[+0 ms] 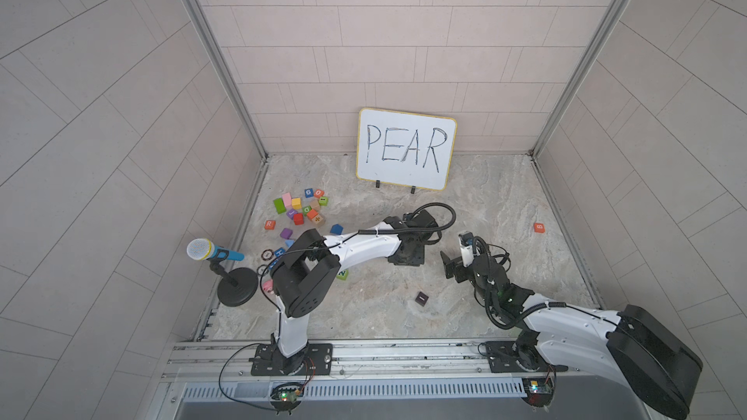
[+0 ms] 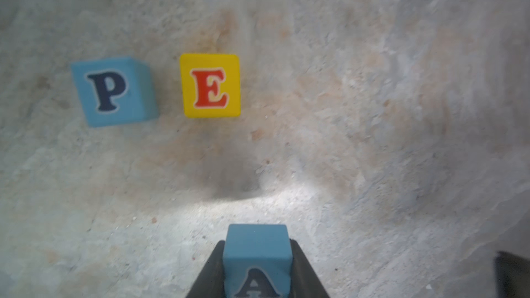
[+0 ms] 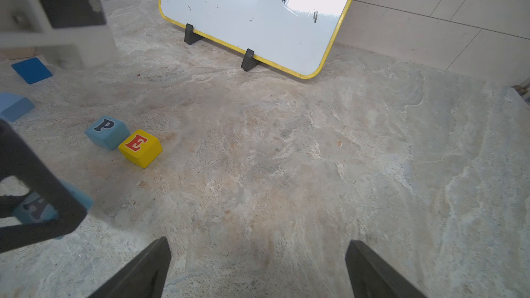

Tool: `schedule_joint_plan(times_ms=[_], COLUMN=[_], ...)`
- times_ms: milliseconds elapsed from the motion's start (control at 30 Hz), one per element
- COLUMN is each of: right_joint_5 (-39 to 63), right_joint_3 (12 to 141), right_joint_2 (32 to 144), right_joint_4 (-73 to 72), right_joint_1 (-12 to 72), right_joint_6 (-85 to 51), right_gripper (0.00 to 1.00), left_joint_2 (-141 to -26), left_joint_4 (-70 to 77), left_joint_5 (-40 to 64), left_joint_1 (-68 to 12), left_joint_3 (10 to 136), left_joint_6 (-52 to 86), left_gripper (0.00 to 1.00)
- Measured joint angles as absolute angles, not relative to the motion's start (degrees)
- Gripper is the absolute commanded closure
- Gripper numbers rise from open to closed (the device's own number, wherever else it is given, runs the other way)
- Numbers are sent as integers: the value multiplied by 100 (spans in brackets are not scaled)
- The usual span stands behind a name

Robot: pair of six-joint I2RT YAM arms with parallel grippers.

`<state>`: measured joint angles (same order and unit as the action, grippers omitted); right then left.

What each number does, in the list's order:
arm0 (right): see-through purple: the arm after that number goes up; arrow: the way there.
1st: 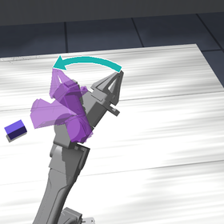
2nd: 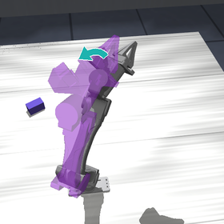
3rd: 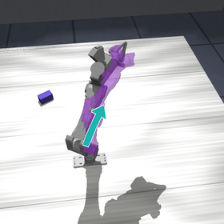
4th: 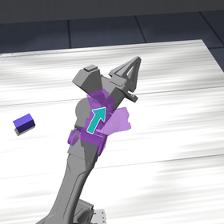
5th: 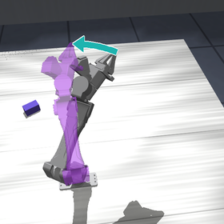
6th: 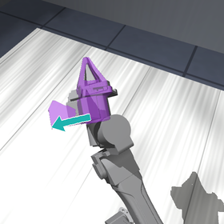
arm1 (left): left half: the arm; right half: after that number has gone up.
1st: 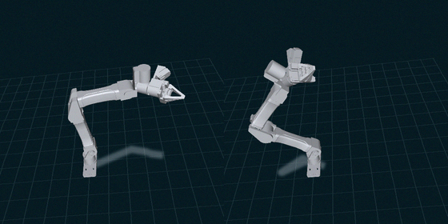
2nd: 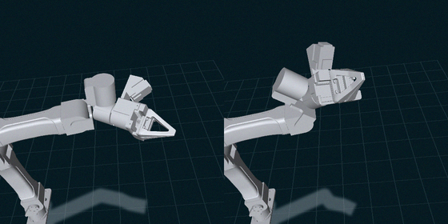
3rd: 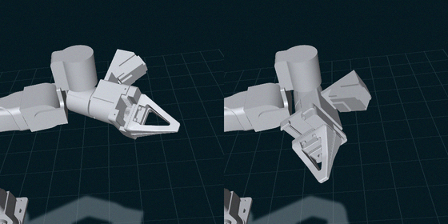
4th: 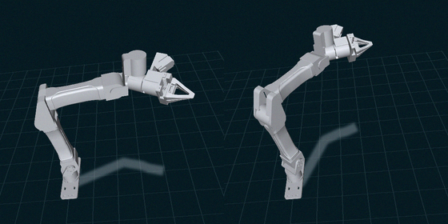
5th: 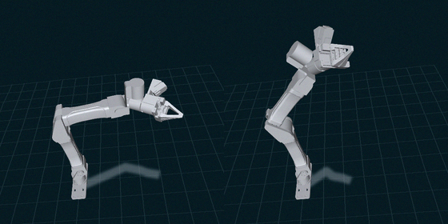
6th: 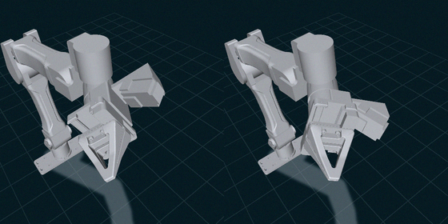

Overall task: Spell the uppercase word “pear” with letter blocks
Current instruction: Place the letter block at the center of the board.

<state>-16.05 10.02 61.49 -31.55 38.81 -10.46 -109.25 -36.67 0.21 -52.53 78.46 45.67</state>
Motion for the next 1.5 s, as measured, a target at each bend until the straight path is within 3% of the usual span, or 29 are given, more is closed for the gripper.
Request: schedule_joint_plan(times_ms=[867, 1500], right_joint_5=[-1004, -985], right_joint_3=[753, 746], right_joint_2=[7081, 7214], right_joint_4=[-3977, -4160], right_joint_1=[3782, 3782], right_joint_6=[-1135, -1142], right_gripper=[0, 0], left_joint_2=[-12444, -12604], left_joint_4=[-3675, -3900], left_joint_5=[97, -130], left_joint_1=[-5168, -4995], left_joint_3=[9684, 9835], left_joint_6=[4021, 3870], left_gripper=[72, 72])
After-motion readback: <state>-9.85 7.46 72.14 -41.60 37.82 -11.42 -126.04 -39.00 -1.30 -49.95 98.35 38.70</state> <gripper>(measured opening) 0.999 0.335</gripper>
